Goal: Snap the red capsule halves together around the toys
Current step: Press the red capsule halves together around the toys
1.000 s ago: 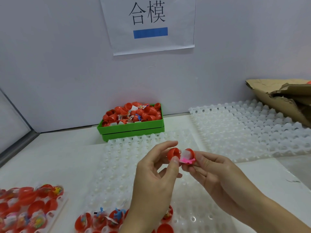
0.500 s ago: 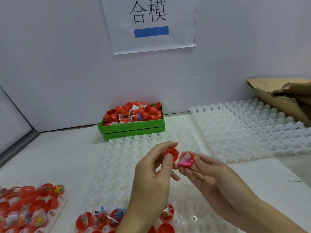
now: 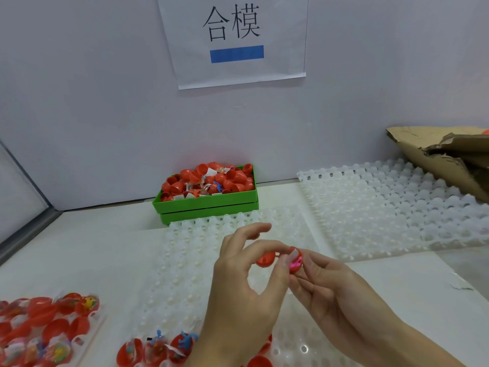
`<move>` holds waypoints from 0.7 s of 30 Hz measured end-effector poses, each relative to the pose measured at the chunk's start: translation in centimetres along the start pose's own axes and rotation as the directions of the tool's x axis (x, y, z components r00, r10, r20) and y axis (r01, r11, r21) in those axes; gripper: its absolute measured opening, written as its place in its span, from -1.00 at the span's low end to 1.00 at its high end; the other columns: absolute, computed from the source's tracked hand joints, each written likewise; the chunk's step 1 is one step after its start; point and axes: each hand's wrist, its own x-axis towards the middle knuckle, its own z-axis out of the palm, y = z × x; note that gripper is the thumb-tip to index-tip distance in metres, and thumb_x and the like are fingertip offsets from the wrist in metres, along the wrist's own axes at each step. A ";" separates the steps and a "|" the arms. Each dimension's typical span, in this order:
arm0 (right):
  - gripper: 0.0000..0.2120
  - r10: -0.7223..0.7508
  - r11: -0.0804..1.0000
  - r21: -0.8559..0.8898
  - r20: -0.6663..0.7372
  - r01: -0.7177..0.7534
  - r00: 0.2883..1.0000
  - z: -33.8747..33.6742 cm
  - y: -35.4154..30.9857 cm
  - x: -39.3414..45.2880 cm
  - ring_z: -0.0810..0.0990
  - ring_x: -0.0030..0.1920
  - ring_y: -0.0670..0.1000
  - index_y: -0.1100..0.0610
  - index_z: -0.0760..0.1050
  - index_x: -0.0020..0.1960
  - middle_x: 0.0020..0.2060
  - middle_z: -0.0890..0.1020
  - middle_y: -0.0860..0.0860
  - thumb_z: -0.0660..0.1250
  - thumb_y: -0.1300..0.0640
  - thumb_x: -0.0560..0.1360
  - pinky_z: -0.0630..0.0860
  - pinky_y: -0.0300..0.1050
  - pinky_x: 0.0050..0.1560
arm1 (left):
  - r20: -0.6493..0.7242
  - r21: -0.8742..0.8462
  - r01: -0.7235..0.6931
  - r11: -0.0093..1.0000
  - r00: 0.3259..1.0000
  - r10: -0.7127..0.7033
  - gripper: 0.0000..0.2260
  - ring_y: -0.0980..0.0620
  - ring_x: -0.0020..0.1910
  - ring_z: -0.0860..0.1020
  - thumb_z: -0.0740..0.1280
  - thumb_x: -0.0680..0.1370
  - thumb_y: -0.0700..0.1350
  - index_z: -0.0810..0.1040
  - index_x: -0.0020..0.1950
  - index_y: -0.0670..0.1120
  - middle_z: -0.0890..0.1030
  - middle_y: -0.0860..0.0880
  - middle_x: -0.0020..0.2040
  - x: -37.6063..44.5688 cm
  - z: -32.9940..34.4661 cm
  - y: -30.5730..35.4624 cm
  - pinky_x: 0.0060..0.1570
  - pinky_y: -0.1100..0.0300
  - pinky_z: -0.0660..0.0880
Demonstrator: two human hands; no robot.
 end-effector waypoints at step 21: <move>-0.81 -0.239 0.948 -0.229 -0.053 0.221 0.970 0.5 1.0 -0.1 0.69 -0.25 0.07 0.29 0.68 -0.11 -0.24 0.68 0.26 0.37 0.27 0.33 0.62 -0.20 -0.18 | -0.007 0.218 -0.153 0.964 0.987 0.159 -0.86 0.15 0.22 0.48 0.34 0.53 -0.07 0.68 -0.17 0.02 0.55 0.21 0.15 -0.1 0.3 -0.8 0.14 0.25 0.43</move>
